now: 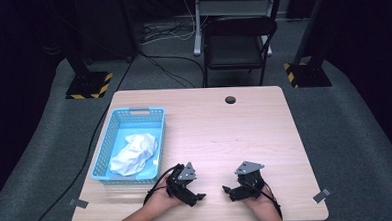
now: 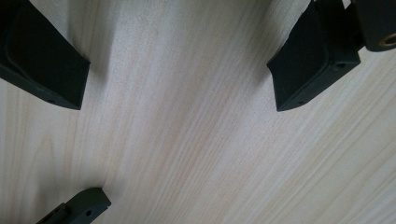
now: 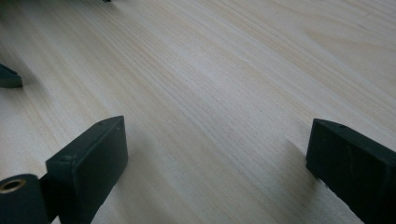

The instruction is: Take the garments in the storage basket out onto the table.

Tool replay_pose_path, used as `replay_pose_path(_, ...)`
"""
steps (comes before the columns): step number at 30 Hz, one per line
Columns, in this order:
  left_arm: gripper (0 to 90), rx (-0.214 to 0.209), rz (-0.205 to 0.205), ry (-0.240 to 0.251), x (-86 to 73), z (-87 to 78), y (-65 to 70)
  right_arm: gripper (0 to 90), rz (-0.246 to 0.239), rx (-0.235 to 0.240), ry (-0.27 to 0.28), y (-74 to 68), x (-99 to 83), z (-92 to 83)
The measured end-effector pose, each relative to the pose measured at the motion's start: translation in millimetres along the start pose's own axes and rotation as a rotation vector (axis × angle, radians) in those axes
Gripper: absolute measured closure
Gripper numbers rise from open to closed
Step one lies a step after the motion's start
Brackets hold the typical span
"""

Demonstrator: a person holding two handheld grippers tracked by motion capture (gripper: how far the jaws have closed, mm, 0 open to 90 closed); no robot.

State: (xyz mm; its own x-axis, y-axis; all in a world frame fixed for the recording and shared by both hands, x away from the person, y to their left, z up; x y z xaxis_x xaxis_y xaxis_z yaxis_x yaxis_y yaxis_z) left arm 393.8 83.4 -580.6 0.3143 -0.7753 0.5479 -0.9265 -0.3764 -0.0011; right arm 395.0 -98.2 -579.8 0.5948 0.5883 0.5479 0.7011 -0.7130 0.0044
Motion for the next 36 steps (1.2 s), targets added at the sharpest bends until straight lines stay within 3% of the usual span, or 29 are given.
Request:
replay_pose_path(11, 8.4, -0.028, -0.007, 0.001, 0.3, -3.4, 1.2, 4.9, 0.000, 0.000, 0.000, 0.0, 0.0, 0.0)
replay_pose_path(36, 9.1, -0.029, -0.011, 0.032, 9.6, -19.0, 2.7, 4.9, -0.001, 0.001, -0.001, -0.3, -0.2, -0.2)
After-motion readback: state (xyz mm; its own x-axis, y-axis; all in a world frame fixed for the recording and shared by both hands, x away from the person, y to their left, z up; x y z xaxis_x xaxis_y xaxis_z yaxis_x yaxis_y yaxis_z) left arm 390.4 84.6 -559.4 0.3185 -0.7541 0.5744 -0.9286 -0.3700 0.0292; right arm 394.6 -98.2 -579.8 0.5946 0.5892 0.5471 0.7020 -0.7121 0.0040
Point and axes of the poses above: each handheld gripper's, and its own axes: z roughly forward along the jaws, x roughly out of its top, y roughly to its right, the point moved 7 cm from there along z, roughly forward along the jaws, and after that the axes turned 13 degrees about -y, right-handed, at the moved point
